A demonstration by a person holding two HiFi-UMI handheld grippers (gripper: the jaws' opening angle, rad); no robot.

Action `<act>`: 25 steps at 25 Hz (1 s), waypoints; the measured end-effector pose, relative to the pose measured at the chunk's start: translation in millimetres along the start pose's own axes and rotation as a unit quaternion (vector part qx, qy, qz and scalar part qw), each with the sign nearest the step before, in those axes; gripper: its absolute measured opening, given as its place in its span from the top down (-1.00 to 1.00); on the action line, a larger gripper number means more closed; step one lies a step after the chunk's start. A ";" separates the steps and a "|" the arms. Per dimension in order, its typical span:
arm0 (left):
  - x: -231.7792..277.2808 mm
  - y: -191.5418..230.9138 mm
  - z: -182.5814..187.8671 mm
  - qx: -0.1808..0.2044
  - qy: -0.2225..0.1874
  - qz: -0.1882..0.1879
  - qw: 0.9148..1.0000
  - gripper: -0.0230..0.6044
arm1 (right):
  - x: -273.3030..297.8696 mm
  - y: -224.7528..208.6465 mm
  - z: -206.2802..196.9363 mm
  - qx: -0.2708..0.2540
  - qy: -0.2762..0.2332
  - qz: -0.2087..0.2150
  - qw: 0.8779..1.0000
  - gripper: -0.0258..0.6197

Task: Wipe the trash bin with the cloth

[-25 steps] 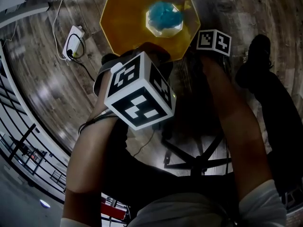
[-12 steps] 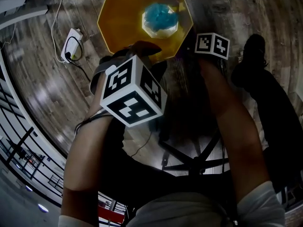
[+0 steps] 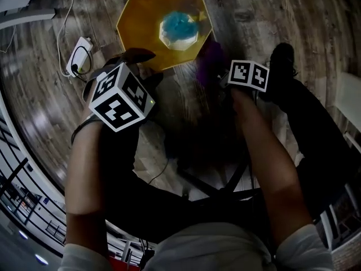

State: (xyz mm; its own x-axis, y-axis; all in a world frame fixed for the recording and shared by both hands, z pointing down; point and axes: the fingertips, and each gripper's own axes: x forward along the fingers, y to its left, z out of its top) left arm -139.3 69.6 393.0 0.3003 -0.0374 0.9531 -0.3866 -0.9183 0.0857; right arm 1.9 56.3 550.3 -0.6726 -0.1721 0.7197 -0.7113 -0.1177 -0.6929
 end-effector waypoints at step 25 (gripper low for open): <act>26.1 -8.7 5.8 0.032 0.045 -0.001 0.998 0.73 | -47.8 80.3 -29.8 0.062 -0.041 0.081 0.994 0.57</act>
State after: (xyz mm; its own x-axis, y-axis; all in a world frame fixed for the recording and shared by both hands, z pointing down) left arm -123.1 74.3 415.5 0.2198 -0.0029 0.9755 -0.3283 -0.9419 0.0712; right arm -29.2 84.2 461.5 -0.7543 -0.2766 0.5955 -0.5607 -0.2004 -0.8034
